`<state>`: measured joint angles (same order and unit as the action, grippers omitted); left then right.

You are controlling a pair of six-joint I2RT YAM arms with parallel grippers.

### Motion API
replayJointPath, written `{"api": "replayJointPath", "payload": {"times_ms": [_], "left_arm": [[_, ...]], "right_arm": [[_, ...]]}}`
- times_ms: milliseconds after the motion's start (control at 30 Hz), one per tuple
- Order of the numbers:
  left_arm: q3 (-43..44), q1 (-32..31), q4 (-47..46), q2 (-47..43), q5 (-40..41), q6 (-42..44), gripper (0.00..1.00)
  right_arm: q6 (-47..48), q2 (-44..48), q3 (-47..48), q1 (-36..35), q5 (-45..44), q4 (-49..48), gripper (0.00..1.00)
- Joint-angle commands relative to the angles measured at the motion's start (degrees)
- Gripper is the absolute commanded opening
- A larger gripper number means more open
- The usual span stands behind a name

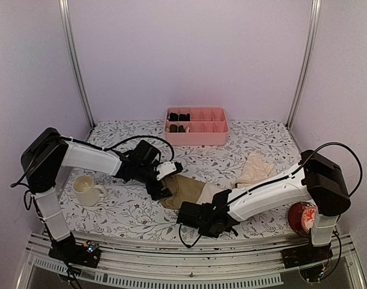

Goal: Roll the underwear
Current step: Pick up the underwear from the center of the board.

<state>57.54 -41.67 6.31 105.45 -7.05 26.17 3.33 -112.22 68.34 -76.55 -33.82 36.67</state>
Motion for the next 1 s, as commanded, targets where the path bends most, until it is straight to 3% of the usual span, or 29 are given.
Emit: {"api": "replayJointPath", "payload": {"times_ms": [0,533,967], "left_arm": [[-2.05,1.72,-0.94,-5.22,-1.78,-0.55,0.98],[-5.65,0.71,-1.04,-10.11,-7.82,4.53,0.98],[-9.78,-1.81,-1.20,-13.06,-12.89,11.39,0.98]], "right_arm": [[1.03,2.60,0.55,3.27,6.06,3.42,0.03],[3.85,6.98,5.07,7.12,9.68,3.78,0.03],[2.48,7.51,5.01,10.02,1.64,4.57,0.03]]}}
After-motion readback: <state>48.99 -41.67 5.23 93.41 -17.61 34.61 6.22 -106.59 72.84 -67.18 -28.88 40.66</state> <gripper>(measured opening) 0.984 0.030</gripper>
